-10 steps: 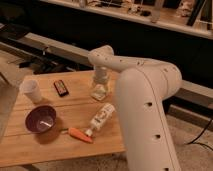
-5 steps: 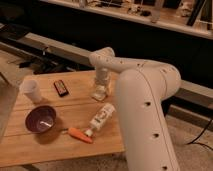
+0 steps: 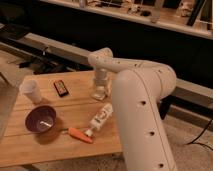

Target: Place the white sponge in the ceramic bowl

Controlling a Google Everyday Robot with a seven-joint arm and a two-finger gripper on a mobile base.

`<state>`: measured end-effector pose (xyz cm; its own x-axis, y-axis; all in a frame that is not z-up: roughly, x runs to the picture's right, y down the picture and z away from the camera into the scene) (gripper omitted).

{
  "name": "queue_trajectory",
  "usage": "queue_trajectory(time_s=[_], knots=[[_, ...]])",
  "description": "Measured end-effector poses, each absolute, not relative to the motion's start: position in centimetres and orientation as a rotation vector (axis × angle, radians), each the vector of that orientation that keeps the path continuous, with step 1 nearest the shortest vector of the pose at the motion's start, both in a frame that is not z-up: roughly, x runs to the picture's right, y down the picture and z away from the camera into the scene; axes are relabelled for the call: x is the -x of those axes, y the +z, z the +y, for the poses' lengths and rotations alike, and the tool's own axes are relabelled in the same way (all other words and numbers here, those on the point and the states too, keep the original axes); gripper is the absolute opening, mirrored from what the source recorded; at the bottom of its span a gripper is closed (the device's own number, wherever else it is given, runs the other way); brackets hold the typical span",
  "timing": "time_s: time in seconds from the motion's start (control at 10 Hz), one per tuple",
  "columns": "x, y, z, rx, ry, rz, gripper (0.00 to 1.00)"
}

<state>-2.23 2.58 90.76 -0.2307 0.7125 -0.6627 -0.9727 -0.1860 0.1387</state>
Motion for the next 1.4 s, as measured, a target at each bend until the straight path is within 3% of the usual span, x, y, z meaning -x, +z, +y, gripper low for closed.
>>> queue_trajectory(time_s=[0.3, 0.5, 1.0, 1.4], knots=[[2.7, 90.6, 2.1, 0.564, 1.699, 0.627, 0.13], [3.2, 89.9, 1.7, 0.577, 1.667, 0.616, 0.0], [8.3, 84.1, 0.5, 0.611, 1.416, 0.572, 0.0], [12.9, 79.6, 2.1, 0.658, 1.228, 0.54, 0.0]])
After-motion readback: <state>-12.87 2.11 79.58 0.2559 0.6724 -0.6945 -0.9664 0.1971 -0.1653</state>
